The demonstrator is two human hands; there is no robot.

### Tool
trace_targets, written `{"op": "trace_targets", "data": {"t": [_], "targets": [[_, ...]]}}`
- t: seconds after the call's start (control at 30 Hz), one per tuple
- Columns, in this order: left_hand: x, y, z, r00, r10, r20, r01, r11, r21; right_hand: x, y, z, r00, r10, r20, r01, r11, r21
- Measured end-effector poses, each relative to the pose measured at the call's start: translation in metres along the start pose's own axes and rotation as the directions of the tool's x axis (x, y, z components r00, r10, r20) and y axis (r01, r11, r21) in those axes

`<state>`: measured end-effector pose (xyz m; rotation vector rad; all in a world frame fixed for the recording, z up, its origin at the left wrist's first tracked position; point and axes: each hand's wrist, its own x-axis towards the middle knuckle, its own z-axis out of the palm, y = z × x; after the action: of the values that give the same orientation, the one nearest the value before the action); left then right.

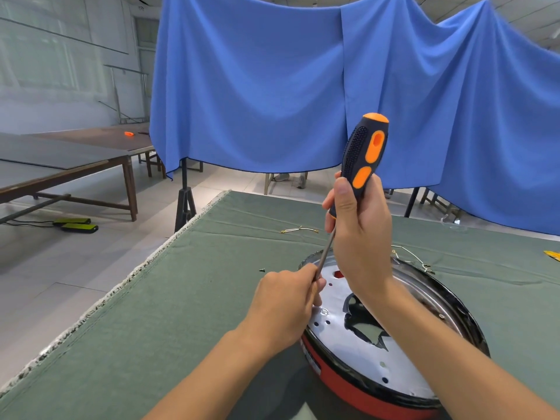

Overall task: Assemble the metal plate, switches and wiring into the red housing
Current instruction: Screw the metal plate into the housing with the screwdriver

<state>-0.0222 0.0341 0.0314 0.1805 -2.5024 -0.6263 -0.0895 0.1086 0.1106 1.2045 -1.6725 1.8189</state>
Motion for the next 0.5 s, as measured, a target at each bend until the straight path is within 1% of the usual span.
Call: {"op": "trace_targets", "data": {"t": [0.1,0.23,0.37,0.43,0.5], "targets": [[-0.0005,-0.0012,-0.0007,0.999,0.039,-0.006,-0.040,0.999,-0.006,-0.0008,0.0007,0.0011,1.000,-0.028,0.006,0.028,1.000,0.006],[-0.0004,-0.0037,0.0011,0.997,0.064,-0.032,-0.065,0.997,-0.029,-0.0011,0.0013,0.0006,0.999,-0.031,0.033,0.030,0.999,0.033],[-0.0010,-0.0068,0.0038,0.996,0.051,-0.068,-0.056,0.996,-0.064,0.0018,-0.0018,-0.0023,0.989,0.079,0.126,-0.096,0.986,0.134],[-0.0026,-0.0078,0.0060,0.997,0.026,-0.068,-0.032,0.995,-0.090,0.0044,-0.0002,-0.0048,0.969,0.149,0.194,-0.172,0.980,0.103],[-0.0035,-0.0090,0.0074,0.997,0.010,-0.071,-0.019,0.992,-0.122,0.0052,0.0033,-0.0059,0.937,0.250,0.243,-0.270,0.961,0.053]]}}
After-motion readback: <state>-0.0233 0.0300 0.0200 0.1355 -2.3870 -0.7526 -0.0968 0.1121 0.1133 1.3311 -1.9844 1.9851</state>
